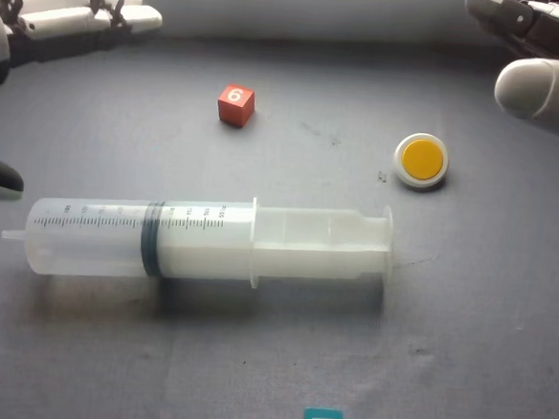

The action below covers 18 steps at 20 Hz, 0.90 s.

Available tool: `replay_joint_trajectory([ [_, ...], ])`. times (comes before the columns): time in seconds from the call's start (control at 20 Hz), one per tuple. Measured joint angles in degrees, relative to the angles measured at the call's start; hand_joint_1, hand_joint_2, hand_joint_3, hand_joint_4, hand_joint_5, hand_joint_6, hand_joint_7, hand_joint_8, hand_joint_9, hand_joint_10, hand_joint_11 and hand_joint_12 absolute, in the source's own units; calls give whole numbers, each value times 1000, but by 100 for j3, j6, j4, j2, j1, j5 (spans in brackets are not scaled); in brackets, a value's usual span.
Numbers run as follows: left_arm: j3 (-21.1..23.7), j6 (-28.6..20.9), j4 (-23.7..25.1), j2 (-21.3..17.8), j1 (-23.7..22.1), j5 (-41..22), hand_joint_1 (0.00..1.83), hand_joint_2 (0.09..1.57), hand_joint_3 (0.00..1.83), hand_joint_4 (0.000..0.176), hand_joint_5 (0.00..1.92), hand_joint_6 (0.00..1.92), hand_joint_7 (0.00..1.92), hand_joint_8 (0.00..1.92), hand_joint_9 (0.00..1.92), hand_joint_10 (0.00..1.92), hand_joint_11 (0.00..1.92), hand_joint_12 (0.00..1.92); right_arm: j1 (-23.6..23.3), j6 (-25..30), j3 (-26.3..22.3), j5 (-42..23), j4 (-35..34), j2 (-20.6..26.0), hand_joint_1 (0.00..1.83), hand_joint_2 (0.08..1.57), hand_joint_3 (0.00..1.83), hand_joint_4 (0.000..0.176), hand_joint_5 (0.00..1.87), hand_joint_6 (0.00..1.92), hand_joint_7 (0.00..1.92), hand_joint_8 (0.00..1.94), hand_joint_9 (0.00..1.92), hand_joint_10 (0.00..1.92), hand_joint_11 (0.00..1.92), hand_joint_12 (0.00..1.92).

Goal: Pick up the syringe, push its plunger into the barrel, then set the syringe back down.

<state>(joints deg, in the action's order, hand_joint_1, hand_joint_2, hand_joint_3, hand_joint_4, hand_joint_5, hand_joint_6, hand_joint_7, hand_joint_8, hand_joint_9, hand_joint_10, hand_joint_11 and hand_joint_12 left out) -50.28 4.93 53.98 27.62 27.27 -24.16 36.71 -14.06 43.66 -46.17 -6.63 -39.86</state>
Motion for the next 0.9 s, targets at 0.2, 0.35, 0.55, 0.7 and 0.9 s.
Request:
replay_joint_trajectory([
  [0.2,498,-7,-907,-70,-68,1279,1168,950,8,0,0,0,0,0,0,0,0,0,81,72,0,-28,0,-9,0,1130,15,0,0,0,0,0,0,0,0,0],
  [0.35,737,-138,-1377,-70,-127,2129,1174,957,11,0,0,0,0,0,0,0,0,0,81,-15,0,-39,0,-17,0,1119,7,0,0,0,0,0,0,0,0,0],
  [0.55,931,-208,-2081,-31,-229,3246,1202,967,13,0,0,0,0,0,0,0,0,0,81,-35,0,-63,-2,-24,0,1128,10,0,0,0,0,0,0,0,0,0],
  [0.7,1058,-293,-2490,28,-330,3834,1175,960,7,0,0,0,0,0,0,0,0,0,122,44,0,-146,-24,-83,0,1122,5,0,0,0,0,0,0,0,0,0],
  [0.9,1029,-313,-2706,262,-531,4461,1165,955,4,0,0,0,0,0,0,0,0,0,170,162,0,-498,-22,-188,0,1116,2,0,0,0,0,0,0,0,0,0],
])
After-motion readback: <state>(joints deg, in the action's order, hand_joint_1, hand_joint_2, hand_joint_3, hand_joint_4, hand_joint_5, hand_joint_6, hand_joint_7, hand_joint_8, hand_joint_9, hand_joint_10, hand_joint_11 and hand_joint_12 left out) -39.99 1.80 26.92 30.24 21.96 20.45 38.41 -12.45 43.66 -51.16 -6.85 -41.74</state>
